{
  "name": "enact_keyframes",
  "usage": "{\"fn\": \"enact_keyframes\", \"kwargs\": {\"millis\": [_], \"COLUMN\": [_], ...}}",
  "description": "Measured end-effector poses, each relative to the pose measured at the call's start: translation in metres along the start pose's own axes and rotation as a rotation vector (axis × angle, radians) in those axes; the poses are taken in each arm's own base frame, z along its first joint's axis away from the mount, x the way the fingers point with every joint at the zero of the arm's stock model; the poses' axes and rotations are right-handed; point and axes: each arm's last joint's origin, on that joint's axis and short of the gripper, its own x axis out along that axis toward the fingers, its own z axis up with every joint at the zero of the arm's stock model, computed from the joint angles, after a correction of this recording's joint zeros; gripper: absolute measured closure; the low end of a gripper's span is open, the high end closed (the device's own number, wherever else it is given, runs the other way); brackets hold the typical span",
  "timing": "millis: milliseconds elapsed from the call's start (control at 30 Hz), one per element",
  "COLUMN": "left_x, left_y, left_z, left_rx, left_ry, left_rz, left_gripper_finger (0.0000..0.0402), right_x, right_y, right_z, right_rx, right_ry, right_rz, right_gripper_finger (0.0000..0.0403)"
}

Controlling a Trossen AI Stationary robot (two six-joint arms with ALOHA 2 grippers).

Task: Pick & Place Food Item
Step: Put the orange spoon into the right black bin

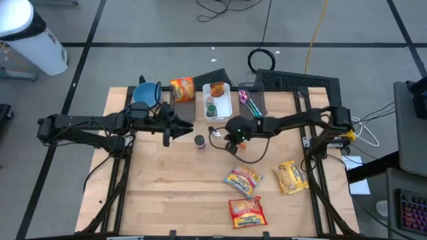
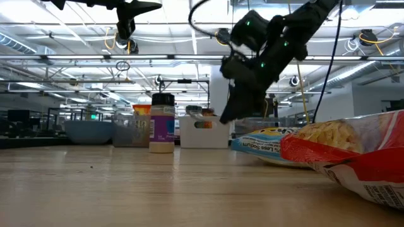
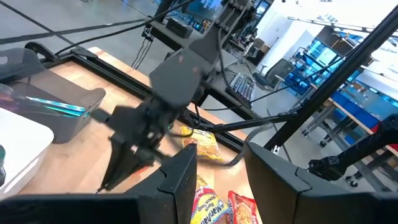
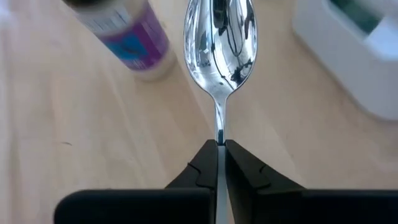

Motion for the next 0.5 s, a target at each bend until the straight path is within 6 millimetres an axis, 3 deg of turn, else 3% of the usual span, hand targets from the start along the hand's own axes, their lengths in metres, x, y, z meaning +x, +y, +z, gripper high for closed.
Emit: {"fn": "enact_keyframes", "kwargs": {"millis": [333, 500], "left_x": [-0.001, -0.003], "left_y": [0.006, 0.013], "left_z": [0.003, 0.007], "left_rx": [0.025, 0.018], "left_ry": [-0.01, -0.018], "left_rz": [0.027, 0.039], "left_gripper_finger": [0.0256, 0.0256], "right_x": [-0.079, -0.124], "right_y": [0.007, 0.006], "right_z": [0.031, 0.038], "right_rx": [0.01, 0.034], "right_ry": [-0.255, -0.384], "right_rz": [-0.026, -0.088], "right_gripper_finger": [0.04, 0.04]}}
